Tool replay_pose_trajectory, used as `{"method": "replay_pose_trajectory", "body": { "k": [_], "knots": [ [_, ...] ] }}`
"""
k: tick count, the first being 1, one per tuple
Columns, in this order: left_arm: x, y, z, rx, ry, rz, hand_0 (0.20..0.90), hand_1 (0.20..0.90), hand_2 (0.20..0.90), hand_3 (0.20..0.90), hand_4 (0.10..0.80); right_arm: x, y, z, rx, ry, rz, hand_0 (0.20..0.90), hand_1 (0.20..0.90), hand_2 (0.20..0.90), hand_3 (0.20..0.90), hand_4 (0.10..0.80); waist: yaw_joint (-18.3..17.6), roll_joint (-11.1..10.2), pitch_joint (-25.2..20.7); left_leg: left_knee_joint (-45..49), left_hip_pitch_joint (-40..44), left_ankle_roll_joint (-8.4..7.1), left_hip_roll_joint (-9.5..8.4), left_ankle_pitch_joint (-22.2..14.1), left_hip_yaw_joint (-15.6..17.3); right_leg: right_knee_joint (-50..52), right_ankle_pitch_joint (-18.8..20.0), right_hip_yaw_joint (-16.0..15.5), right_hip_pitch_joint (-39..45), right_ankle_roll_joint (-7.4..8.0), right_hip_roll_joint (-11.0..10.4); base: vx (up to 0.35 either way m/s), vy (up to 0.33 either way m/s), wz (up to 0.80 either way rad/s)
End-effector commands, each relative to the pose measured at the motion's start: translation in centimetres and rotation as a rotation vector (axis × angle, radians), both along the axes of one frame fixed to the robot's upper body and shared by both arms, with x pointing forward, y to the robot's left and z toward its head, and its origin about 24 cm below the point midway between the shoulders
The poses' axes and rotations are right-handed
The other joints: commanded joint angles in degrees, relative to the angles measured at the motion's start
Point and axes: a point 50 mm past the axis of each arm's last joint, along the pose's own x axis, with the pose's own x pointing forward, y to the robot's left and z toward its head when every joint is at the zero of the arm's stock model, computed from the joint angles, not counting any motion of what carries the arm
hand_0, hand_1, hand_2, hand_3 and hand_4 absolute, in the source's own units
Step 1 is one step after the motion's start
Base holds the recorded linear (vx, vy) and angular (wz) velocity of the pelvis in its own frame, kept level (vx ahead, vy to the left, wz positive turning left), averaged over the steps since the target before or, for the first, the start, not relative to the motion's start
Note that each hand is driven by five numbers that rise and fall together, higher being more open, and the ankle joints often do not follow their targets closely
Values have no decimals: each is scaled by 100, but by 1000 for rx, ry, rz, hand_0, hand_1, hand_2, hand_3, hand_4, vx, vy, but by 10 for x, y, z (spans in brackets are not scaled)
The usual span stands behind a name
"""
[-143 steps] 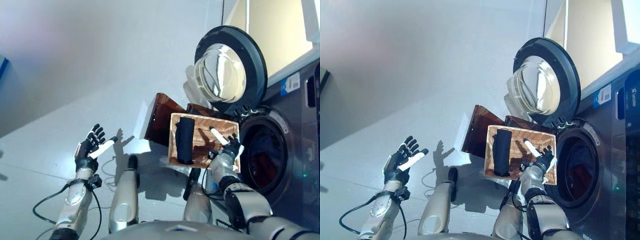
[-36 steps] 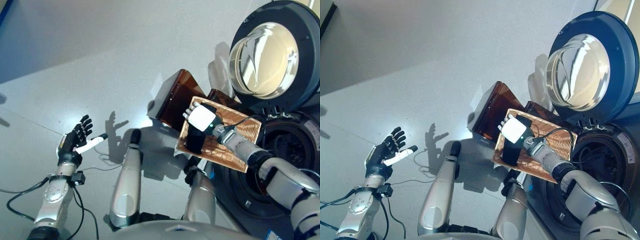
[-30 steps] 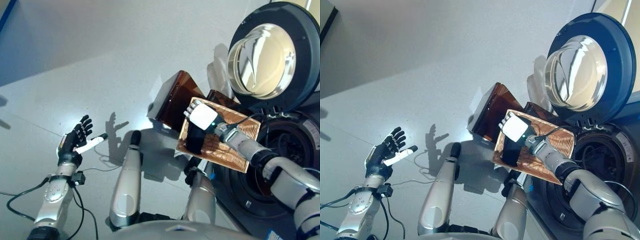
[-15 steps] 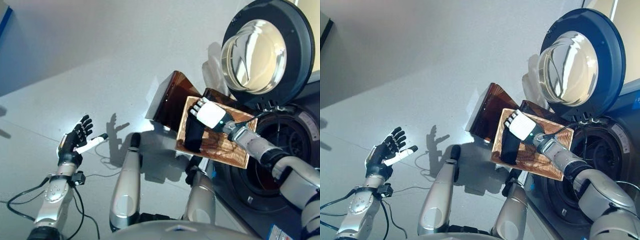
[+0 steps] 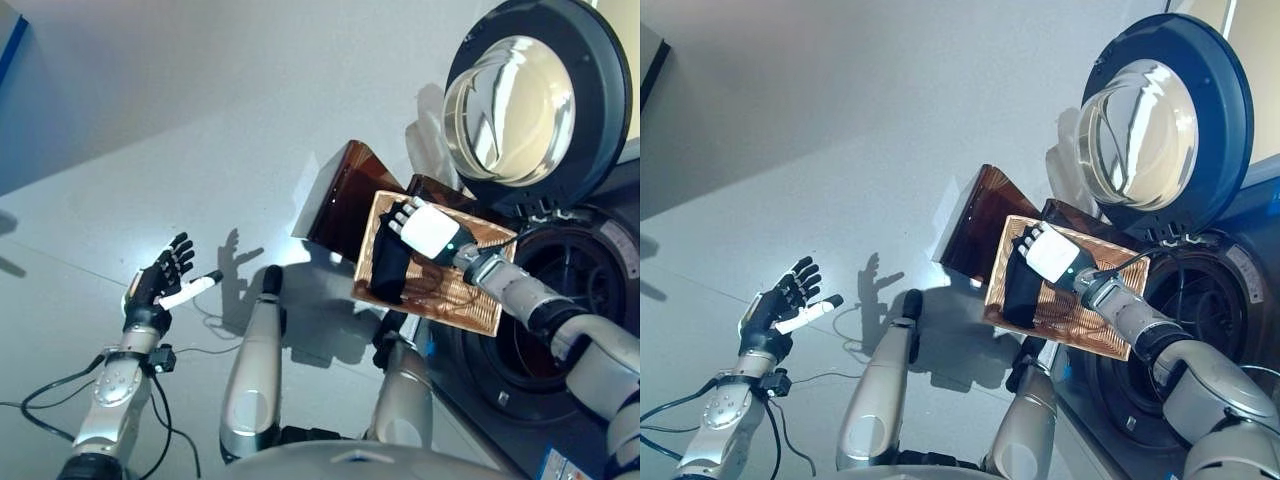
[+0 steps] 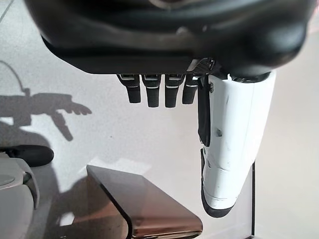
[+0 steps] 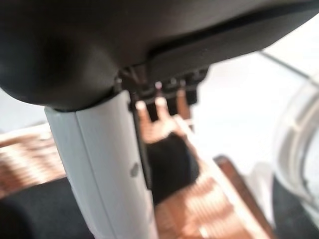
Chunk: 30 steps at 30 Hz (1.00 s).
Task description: Pick up the clothes and place them into the washing machine
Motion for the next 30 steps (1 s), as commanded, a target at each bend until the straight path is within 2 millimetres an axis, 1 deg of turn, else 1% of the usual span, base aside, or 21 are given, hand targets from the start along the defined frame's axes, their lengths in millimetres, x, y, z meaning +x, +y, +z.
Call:
{"method": "replay_pose_trajectory", "body": {
  "k": [1,3,7,10,13,19,24,30],
  "knots": [
    [-11,10,15,38,-80,25,900,900,900,900,800,3,1,14,49,-87,34,900,900,900,900,800,-94,-66,-419,-311,-275,-368,270,380,-309,232,293,310,-206,185,-217,0,0,0],
    [-10,11,15,49,-79,25,900,900,900,900,800,3,5,13,50,-87,47,900,900,900,900,800,-84,-123,-421,-315,-257,-358,262,366,-318,185,330,318,-190,189,-213,0,0,0],
    [-6,13,17,67,-86,23,900,900,900,900,800,1,5,9,50,-76,44,900,900,900,900,800,-69,-189,-424,-300,-282,-356,253,368,-336,192,327,326,-176,182,-215,0,0,0],
    [-4,14,20,77,-94,26,900,900,900,900,800,-1,5,6,40,-63,47,900,900,900,900,800,-50,-203,-409,-288,-331,-375,242,394,-362,228,287,316,-201,158,-211,-24,-8,0],
    [-4,16,21,85,-99,28,900,900,900,900,800,-2,4,4,40,-54,44,900,900,900,900,800,-43,-188,-380,-301,-342,-391,228,425,-366,252,281,308,-216,141,-197,-40,-3,0],
    [-6,17,19,89,-87,42,900,900,900,900,800,-5,8,0,46,-40,57,900,900,900,900,800,-41,-178,-308,-340,-349,-414,258,490,-380,258,289,310,-243,125,-154,-23,-4,0],
    [-6,17,17,80,-79,37,900,900,900,900,800,-13,11,-13,26,12,73,900,900,900,900,800,-87,-189,-322,-288,-332,-437,303,461,-385,295,273,333,-226,122,-129,0,0,0],
    [-5,17,18,78,-86,32,900,900,900,900,800,-17,14,-21,42,33,72,900,900,900,900,800,-113,-194,-318,-214,-370,-439,310,431,-370,288,311,357,-273,129,-141,0,0,0]
  ]
}}
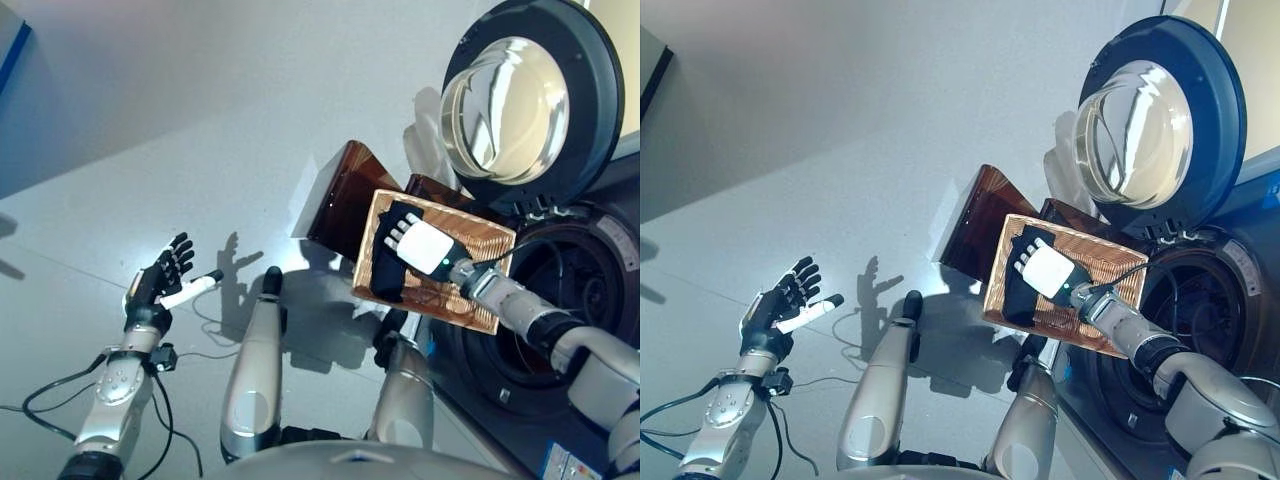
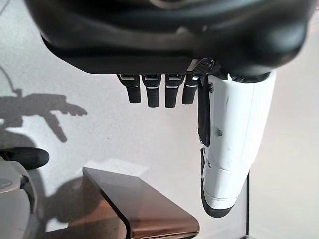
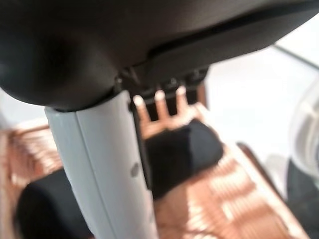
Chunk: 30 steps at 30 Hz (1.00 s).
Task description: Pick up the clothes and place them into the washing machine
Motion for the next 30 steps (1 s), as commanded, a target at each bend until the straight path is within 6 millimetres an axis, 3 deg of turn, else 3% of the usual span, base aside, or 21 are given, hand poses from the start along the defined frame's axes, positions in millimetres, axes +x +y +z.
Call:
{"method": "replay_pose_trajectory", "body": {
  "k": [1,19,30],
  "knots": [
    [-10,17,17,71,-79,22,900,900,900,900,800,1,13,3,58,-40,51,900,900,900,900,800,-99,-152,-331,-401,-387,-428,290,431,-333,80,326,283,-267,148,-166,0,0,0],
    [-12,21,20,103,-79,30,900,900,900,900,800,6,35,5,143,-55,95,900,900,900,900,800,37,-287,-385,-473,-419,-427,245,444,-361,-94,382,164,-118,174,-182,7,-5,2],
    [-16,24,22,98,-91,52,900,900,900,900,800,3,23,-4,119,-42,25,900,900,900,900,800,55,-213,-343,-449,-429,-449,236,447,-353,-48,352,177,-154,174,-193,0,0,0]
  ]
}}
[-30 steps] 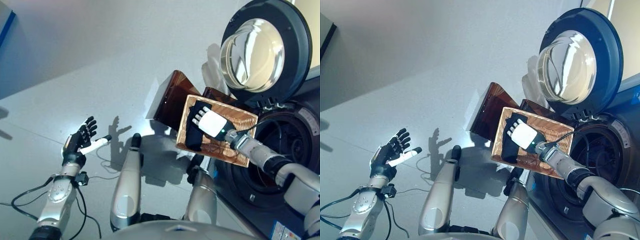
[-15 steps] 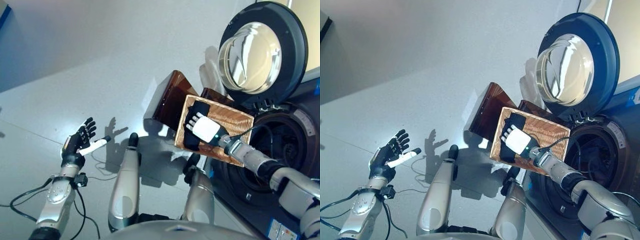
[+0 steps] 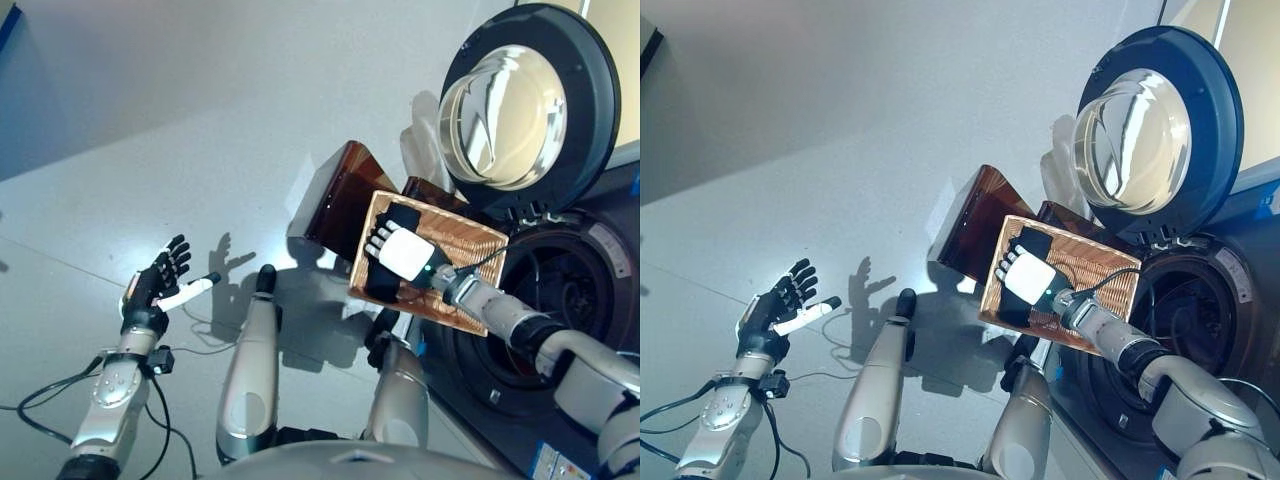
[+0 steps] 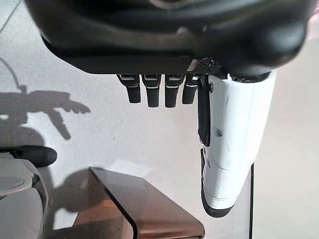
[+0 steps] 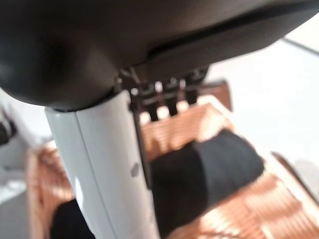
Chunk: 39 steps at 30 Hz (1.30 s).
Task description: Pick up the clothes and place them into the washing machine
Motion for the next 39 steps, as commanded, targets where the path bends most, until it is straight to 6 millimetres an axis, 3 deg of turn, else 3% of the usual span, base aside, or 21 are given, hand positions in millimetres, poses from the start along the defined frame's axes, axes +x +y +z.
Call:
{"method": "replay_pose_trajectory", "body": {
  "k": [1,21,36,37,38,39],
  "knots": [
    [-11,18,24,75,-106,35,900,900,900,900,800,3,-5,7,46,-70,-31,900,900,900,900,800,18,-24,-310,-408,-332,-419,245,482,-277,39,337,281,-176,169,-194,0,0,0],
    [-11,12,27,38,-144,53,900,900,900,900,800,10,-13,20,35,-128,-52,900,900,900,900,800,65,218,-265,413,-835,-317,156,139,-366,1129,-211,563,-829,110,-275,11,1,1],
    [-10,11,33,28,-178,49,900,900,900,900,800,6,-28,11,-7,-94,-139,900,900,900,900,800,118,351,-328,872,-1194,-288,123,-27,-477,1861,-563,715,-1303,12,-301,4,-2,4],
    [-10,12,32,26,-174,53,900,900,900,900,800,6,-28,11,-12,-89,-138,422,422,422,422,459,110,349,-342,925,-1210,-285,121,-59,-481,1924,-597,735,-1332,4,-301,10,-1,5],
    [-10,12,32,26,-174,53,900,900,900,900,800,6,-28,11,-12,-89,-138,200,200,200,200,300,110,349,-342,929,-1212,-285,120,-62,-481,1928,-601,737,-1335,4,-302,0,0,0],
    [-10,12,33,26,-176,56,900,900,900,900,800,5,-28,10,-16,-83,-138,200,200,200,200,300,104,356,-354,952,-1224,-288,115,-83,-477,1970,-616,741,-1361,3,-304,0,0,0]
  ]
}}
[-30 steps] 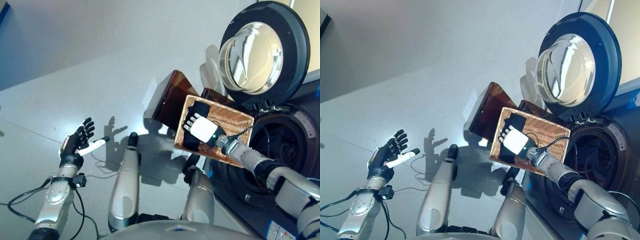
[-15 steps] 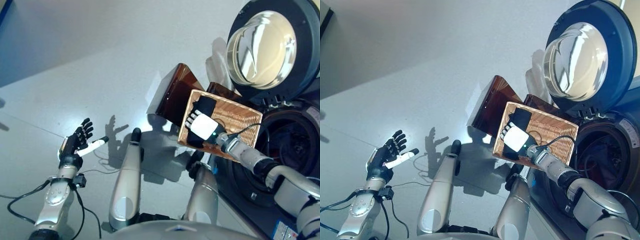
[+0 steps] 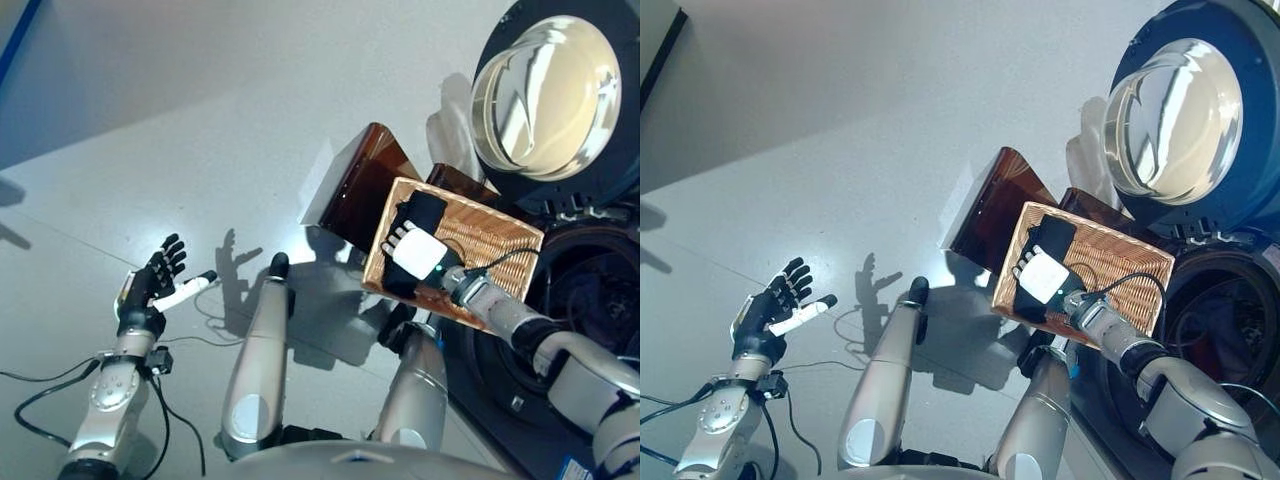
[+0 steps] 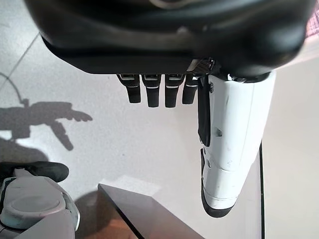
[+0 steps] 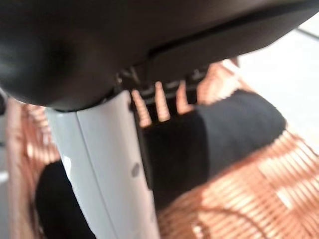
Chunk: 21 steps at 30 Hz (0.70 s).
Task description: Pick up the clothes and place them into the washing machine
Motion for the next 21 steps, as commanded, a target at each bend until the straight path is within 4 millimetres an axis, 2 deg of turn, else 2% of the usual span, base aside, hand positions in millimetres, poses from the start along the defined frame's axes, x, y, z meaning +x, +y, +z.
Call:
{"method": "replay_pose_trajectory", "body": {
  "k": [1,13,14,15,16,17,21],
  "knots": [
    [-6,13,30,44,-159,32,900,900,900,900,800,4,-9,11,27,-65,-38,200,200,200,200,300,-37,106,-373,-194,-196,-250,228,296,-274,240,148,446,-134,61,-68,17,-5,3],
    [-7,16,33,52,-170,44,900,900,900,900,800,3,-17,14,3,-69,-63,200,200,200,200,300,-63,80,-395,-87,-254,-239,223,237,-315,404,63,486,-225,46,-91,11,-2,1],
    [-7,16,33,50,-171,45,900,900,900,900,800,3,-18,14,4,-70,-65,200,200,200,200,300,-72,73,-423,-16,-221,-251,238,42,-306,500,-130,499,-193,80,-86,0,0,0],
    [-8,16,34,50,-174,43,900,900,900,900,800,3,-17,14,6,-72,-63,200,200,200,200,300,-62,81,-402,-79,-271,-238,222,226,-306,427,38,495,-248,43,-88,102,-22,2],
    [-8,16,34,52,-173,47,900,900,900,900,800,5,-16,15,7,-75,-58,200,200,200,200,300,-64,79,-429,-9,-235,-252,244,34,-300,533,-152,508,-222,77,-91,-90,23,1],
    [-8,16,34,53,-174,47,900,900,900,900,800,5,-16,15,8,-76,-58,200,200,200,200,300,-57,87,-399,-48,-284,-241,225,202,-303,477,4,501,-271,41,-95,0,0,0],
    [-8,17,35,59,-177,51,900,900,900,900,800,7,-12,17,17,-83,-48,200,200,200,200,300,-48,87,-390,-44,-298,-233,230,220,-316,521,2,515,-293,29,-86,-24,5,0]
  ]
}}
